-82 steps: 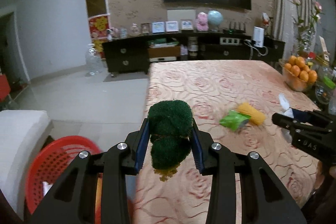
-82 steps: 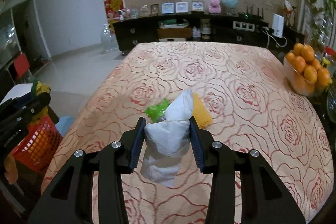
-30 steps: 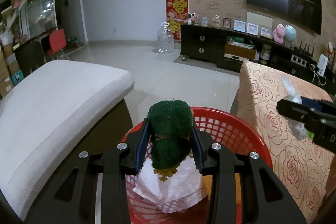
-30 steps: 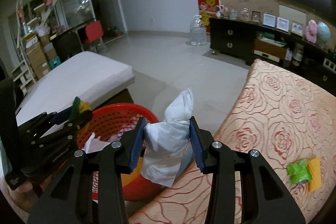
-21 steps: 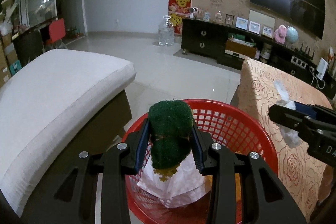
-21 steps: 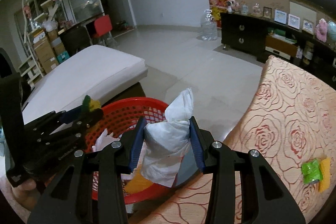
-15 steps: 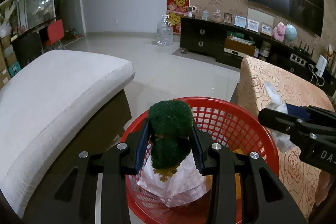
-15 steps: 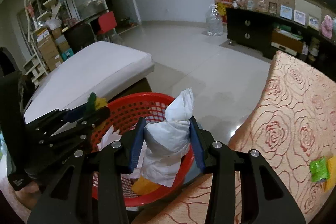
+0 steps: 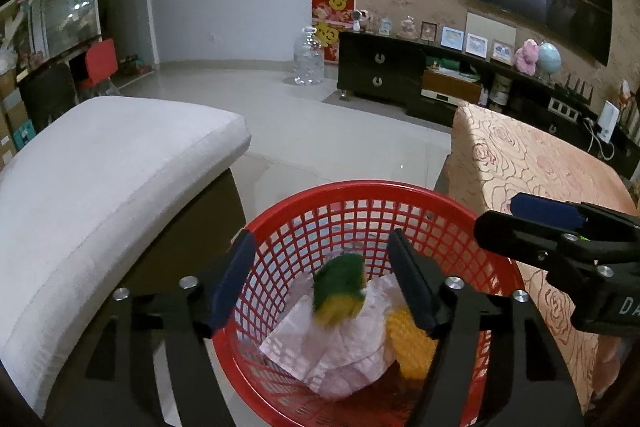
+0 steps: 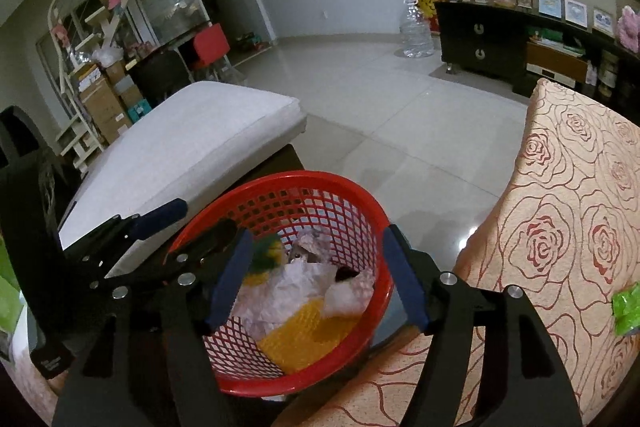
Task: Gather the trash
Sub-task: 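Open the left gripper and the right gripper over the wastebasket, then move both tools back toward the green packet and yellow foam net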
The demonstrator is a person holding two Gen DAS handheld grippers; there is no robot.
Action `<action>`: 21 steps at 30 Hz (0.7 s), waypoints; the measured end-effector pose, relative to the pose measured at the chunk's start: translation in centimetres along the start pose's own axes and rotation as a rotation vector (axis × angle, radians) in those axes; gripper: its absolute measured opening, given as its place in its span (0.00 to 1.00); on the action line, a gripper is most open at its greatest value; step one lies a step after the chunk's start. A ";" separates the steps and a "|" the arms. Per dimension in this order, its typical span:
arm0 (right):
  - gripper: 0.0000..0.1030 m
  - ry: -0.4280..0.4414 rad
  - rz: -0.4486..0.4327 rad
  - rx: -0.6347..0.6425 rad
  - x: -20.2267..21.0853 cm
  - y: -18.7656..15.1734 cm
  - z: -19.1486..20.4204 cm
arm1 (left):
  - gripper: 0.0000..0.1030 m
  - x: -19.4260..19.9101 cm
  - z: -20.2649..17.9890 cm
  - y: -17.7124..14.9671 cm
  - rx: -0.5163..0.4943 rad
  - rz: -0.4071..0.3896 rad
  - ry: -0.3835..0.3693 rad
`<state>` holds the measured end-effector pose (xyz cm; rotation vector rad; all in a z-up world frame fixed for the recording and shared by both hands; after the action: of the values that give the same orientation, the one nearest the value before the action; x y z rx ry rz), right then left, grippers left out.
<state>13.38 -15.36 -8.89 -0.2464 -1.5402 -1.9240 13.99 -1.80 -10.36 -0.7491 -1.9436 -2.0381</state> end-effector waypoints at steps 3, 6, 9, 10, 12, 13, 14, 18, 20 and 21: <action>0.63 -0.006 -0.008 -0.001 0.4 0.1 -0.2 | 0.73 0.1 0.3 0.1 0.021 -0.006 0.002; 0.63 -0.012 -0.014 -0.001 0.6 0.3 -0.6 | 0.75 0.2 0.5 0.4 0.027 -0.014 0.010; 0.63 -0.022 -0.021 -0.002 0.9 0.3 -0.9 | 0.76 0.4 0.7 0.6 0.039 -0.026 0.019; 0.63 -0.026 -0.024 -0.002 1.0 0.4 -1.1 | 0.76 0.4 0.8 0.7 0.047 -0.031 0.020; 0.63 -0.031 -0.028 -0.004 1.2 0.5 -1.3 | 0.76 0.6 1.1 0.9 0.066 -0.044 0.025; 0.63 -0.037 -0.033 -0.005 1.4 0.6 -1.5 | 0.76 0.6 1.3 1.0 0.072 -0.051 0.029; 0.63 -0.043 -0.037 -0.003 1.5 0.7 -1.7 | 0.76 0.7 1.4 1.1 0.078 -0.058 0.033; 0.63 -0.081 -0.055 0.014 2.3 0.8 -2.5 | 0.76 1.1 1.4 1.4 0.093 -0.075 0.027; 0.63 -0.100 -0.065 0.015 2.9 0.8 -3.2 | 0.76 1.2 1.0 1.5 0.094 -0.080 0.022; 0.63 -0.108 -0.069 0.014 3.1 0.8 -3.5 | 0.76 1.3 1.0 1.5 0.093 -0.081 0.020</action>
<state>12.34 -19.82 -7.68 -0.2995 -1.6516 -1.9807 13.85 -0.78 -8.43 -0.6371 -2.0737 -1.9757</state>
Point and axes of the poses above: each gripper's, at about its wrist camera, not at the fingertips, and x roughly against the way its jaws point, z to its left, y to its top, the point moved 5 cm from there along -x, roughly the way its jaws point, and after that the axes turned 8 degrees about -z, right-handed, at the moved point
